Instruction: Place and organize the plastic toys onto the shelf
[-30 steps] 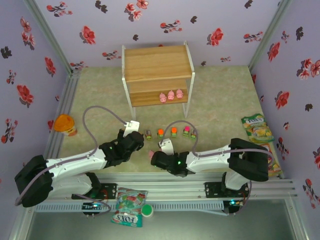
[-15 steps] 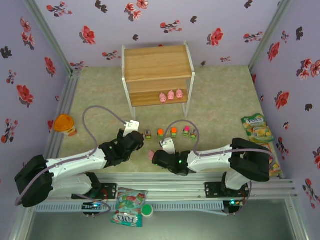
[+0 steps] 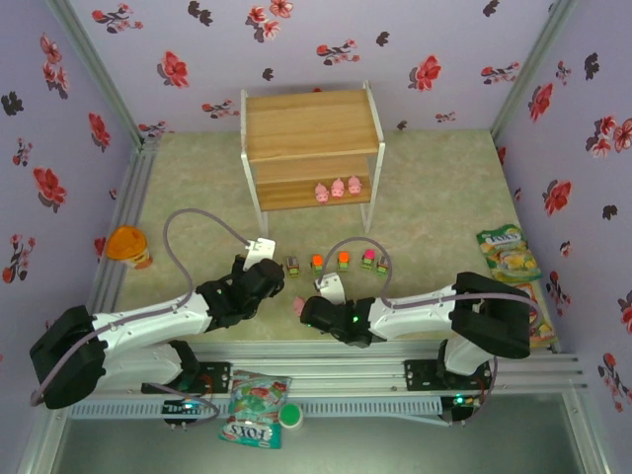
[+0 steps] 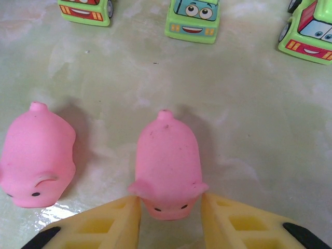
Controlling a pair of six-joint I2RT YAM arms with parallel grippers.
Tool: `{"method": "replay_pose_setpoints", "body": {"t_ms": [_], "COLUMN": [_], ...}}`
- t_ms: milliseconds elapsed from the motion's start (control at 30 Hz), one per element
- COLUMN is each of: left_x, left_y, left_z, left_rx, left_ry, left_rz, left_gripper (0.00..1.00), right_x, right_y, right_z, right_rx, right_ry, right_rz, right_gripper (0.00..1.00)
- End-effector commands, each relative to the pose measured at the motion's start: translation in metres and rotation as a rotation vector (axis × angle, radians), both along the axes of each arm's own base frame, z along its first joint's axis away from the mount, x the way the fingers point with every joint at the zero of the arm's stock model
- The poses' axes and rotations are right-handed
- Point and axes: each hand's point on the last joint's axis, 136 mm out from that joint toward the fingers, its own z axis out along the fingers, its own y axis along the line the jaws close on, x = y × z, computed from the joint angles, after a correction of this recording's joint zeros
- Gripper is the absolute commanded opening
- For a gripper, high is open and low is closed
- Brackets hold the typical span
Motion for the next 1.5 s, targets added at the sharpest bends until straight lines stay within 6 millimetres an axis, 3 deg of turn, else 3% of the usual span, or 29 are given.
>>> {"method": "replay_pose_setpoints", "body": {"t_ms": [0, 300, 700, 1067, 1467], "left_x": [0.004, 0.004, 0.004, 0.005, 0.005], "left_y": [-0.001, 0.000, 0.001, 0.001, 0.001], "left_z": [0.005, 0.005, 0.004, 0.004, 0.004], "left_rx": [-0.025, -0.022, -0.021, -0.020, -0.020], "left_ry": [-0.004, -0.002, -0.001, 0.001, 0.000], "left_rz": [0.023, 0.023, 0.026, 0.027, 0.026], "left_gripper": [0.63, 0.63, 0.63, 0.63, 0.63], "right_x": [0.004, 0.010, 0.007, 0.014, 0.029], "right_y": [0.001, 0.002, 0.013, 0.015, 0.004], "right_z": [0.006, 0.016, 0.003, -0.003, 0.002], "right_rx": [-0.017, -0.021, -0.035, -0.045, -0.045], "right_ry": [-0.013, -0.020, 0.042, 0.033, 0.003], "right_rz": [0.012, 0.040, 0.104, 0.046, -0.043], "right_gripper": [0.39, 0.43, 0.46, 0.46, 0.48]}}
